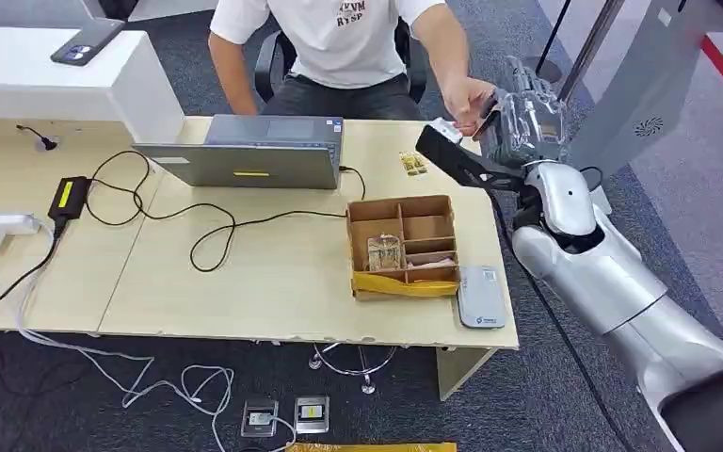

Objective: Pass the card to the sensor for recognition and then transmit it.

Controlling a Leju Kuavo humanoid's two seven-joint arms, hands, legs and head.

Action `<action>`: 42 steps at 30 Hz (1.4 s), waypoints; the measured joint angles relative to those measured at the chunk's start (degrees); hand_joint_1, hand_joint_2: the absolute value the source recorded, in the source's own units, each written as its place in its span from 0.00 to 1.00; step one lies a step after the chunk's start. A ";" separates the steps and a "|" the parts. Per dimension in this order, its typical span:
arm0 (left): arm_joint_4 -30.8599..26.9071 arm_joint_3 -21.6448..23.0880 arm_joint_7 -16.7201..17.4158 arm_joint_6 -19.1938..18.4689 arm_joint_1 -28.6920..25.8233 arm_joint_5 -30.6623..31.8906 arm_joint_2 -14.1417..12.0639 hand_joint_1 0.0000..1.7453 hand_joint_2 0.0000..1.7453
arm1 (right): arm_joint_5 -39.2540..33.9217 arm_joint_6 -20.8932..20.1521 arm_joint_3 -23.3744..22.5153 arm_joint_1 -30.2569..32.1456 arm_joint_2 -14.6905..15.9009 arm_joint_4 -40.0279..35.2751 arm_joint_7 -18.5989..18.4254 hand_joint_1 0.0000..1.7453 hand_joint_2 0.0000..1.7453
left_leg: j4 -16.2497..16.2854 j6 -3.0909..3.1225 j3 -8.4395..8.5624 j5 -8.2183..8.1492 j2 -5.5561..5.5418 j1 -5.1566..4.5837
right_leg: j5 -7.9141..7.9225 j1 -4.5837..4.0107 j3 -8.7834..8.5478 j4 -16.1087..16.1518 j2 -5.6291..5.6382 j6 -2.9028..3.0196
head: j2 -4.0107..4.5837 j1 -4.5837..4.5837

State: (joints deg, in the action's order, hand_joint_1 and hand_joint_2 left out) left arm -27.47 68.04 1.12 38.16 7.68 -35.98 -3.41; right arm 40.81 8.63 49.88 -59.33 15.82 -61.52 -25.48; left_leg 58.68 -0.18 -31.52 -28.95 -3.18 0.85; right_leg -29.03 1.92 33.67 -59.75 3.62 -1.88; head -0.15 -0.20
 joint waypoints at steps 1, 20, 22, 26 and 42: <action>0.00 0.00 0.17 0.00 0.10 0.07 0.00 0.00 0.00 | -0.17 0.00 0.26 -0.15 -0.33 1.33 0.31 1.00 1.00 | 0.00 0.00 0.00 0.00 0.00 0.00 | 0.00 0.00 0.00 0.00 -0.01 0.00 | 0.02 0.00; -0.09 0.04 2.34 -0.66 0.45 1.57 -0.44 0.00 0.00 | 2.38 5.53 4.65 -3.23 -4.59 20.67 0.00 0.00 1.00 | 0.01 0.00 0.03 0.00 0.00 0.00 | 0.00 0.00 0.01 0.00 0.00 0.00 | 0.00 -0.02; -0.09 0.04 2.34 -0.79 0.47 1.60 -0.46 0.00 0.00 | 2.76 5.68 4.98 -3.22 -4.65 21.63 -0.07 0.00 1.00 | 0.01 0.00 0.02 0.00 -0.01 0.00 | 0.00 -0.01 0.01 0.00 -0.01 0.00 | 0.02 0.00; -0.09 0.04 2.40 -0.92 0.52 1.77 -0.50 0.00 0.00 | 3.37 7.30 5.22 -3.22 -4.72 22.86 -0.74 0.00 1.00 | 0.01 0.00 0.02 0.00 -0.01 0.00 | 0.00 0.00 0.03 0.00 0.01 0.00 | 0.02 0.00; -0.04 0.02 -0.51 0.22 -1.31 -0.88 -0.68 0.00 0.00 | 16.20 27.10 -7.42 7.89 9.06 0.51 -6.34 0.00 1.00 | 0.05 0.00 0.09 -0.03 0.01 -0.01 | 0.00 0.01 0.03 0.08 0.04 0.00 | 0.02 -0.02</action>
State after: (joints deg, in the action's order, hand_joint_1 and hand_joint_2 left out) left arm -27.52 68.06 0.61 38.38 6.36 -36.85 -4.09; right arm 57.01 35.74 42.46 -51.44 24.88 -61.01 -31.82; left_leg 58.72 -0.18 -31.43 -28.98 -3.17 0.83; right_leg -29.03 1.93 33.70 -59.68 3.66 -1.88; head -0.13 -0.22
